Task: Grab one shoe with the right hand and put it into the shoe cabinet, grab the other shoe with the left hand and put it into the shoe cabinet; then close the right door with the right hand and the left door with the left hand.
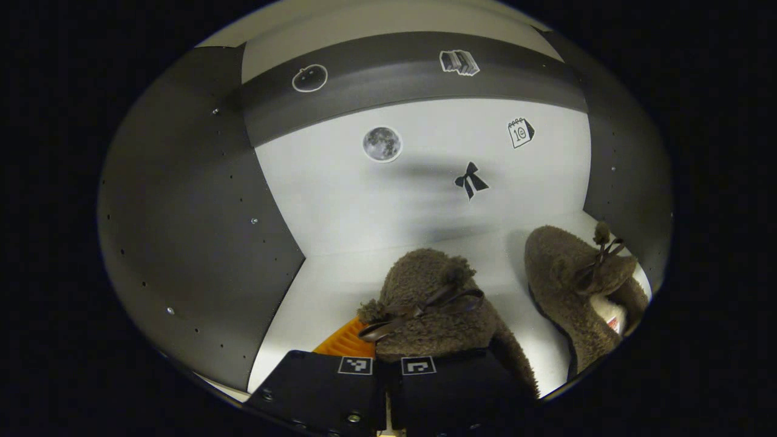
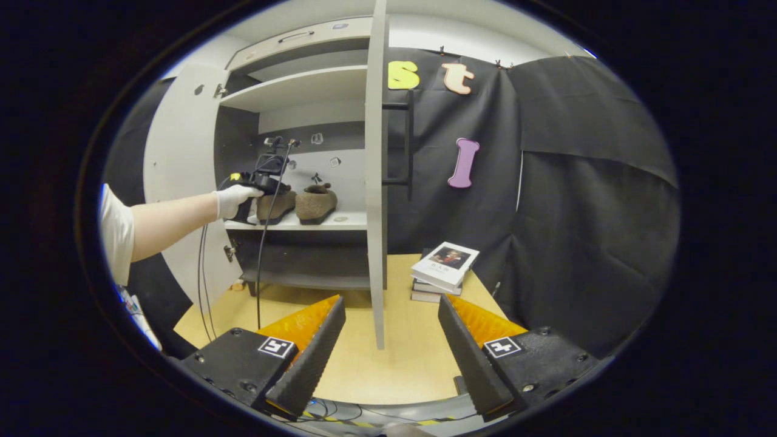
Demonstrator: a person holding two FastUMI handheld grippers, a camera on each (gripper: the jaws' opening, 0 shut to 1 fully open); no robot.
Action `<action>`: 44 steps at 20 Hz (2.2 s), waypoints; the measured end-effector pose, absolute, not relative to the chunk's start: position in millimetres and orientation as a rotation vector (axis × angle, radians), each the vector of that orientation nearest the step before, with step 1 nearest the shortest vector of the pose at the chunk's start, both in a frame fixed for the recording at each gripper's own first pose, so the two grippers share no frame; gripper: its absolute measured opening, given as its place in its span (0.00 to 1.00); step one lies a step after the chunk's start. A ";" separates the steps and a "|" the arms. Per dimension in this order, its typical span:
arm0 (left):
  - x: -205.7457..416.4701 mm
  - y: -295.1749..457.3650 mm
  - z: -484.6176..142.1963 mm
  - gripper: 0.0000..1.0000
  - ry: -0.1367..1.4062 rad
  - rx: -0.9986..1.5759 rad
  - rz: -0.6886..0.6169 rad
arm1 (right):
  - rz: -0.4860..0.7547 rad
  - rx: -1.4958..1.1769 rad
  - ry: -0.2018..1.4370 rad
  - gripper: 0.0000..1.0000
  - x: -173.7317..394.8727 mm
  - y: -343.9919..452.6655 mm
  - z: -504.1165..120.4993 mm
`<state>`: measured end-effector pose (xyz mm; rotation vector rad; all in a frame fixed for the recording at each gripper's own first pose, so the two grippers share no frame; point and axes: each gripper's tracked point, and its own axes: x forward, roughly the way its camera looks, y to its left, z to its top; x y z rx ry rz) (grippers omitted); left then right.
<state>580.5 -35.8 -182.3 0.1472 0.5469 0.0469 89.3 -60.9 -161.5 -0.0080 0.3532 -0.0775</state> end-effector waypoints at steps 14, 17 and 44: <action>540.4 -25.7 -140.9 0.90 0.459 0.149 0.025 | -0.086 0.003 0.344 0.99 74.5 -57.4 -158.7; 521.9 -26.7 -130.4 0.93 0.446 0.139 0.001 | -0.076 0.000 0.335 0.99 67.3 -52.6 -156.0; 125.2 -29.4 1.2 0.96 0.015 0.013 -0.046 | 0.019 -0.012 0.187 0.99 -4.9 1.1 -109.3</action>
